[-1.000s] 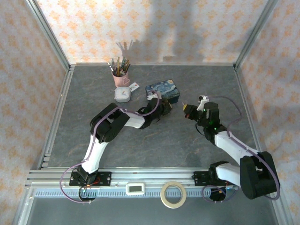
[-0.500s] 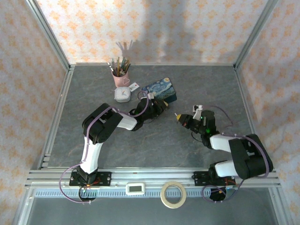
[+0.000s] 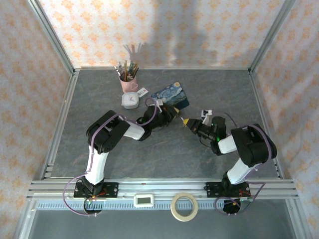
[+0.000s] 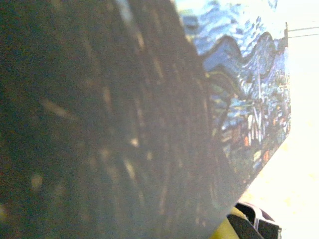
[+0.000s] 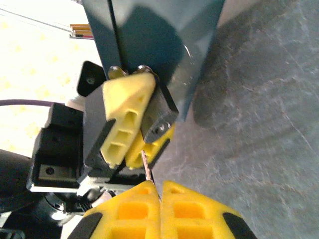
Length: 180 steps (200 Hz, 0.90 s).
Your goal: Unlock the padlock with the key
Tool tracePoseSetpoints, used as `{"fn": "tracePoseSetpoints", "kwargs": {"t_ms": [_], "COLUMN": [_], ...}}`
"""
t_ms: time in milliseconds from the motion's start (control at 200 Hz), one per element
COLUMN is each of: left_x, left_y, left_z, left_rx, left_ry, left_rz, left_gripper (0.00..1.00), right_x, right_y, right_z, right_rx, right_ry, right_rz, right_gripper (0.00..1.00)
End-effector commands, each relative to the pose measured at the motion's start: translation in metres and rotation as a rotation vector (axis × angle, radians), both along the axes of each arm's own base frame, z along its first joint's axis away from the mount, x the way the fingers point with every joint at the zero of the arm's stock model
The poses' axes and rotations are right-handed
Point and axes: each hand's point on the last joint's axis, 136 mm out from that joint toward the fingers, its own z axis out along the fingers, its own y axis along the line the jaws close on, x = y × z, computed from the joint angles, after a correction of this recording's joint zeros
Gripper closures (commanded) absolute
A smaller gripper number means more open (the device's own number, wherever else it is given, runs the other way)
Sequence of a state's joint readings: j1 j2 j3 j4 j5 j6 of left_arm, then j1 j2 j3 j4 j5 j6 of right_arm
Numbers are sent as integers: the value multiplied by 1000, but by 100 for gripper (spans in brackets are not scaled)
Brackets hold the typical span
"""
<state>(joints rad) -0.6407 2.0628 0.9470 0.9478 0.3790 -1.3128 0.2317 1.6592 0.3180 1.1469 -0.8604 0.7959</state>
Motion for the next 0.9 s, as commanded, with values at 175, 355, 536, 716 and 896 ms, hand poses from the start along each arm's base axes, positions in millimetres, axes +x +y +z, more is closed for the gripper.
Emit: {"fn": "tracePoseSetpoints", "kwargs": {"t_ms": [175,355,536,716,896], "left_x": [-5,-5,-7,-9,-11], "left_y": [-9,-9,-12,-16,-18], "left_z": [35,36,41,44,47], "left_rx": [-88,-92,-98,-110,-114], "left_ry": [-51,-50,-57,-57,-61], "left_rz": [-24,-24,-30,-37,-38], "left_gripper": [100,100,100,100,100], "right_x": [11,12,14,17,16], "right_y": [5,5,6,7,6], "right_z": [12,7,6,5,3], "right_rx": [61,62,64,67,68], "right_ry": [-53,-37,-36,-32,-28], "right_rz": [16,10,10,11,5], "right_gripper": [100,100,100,100,100]}}
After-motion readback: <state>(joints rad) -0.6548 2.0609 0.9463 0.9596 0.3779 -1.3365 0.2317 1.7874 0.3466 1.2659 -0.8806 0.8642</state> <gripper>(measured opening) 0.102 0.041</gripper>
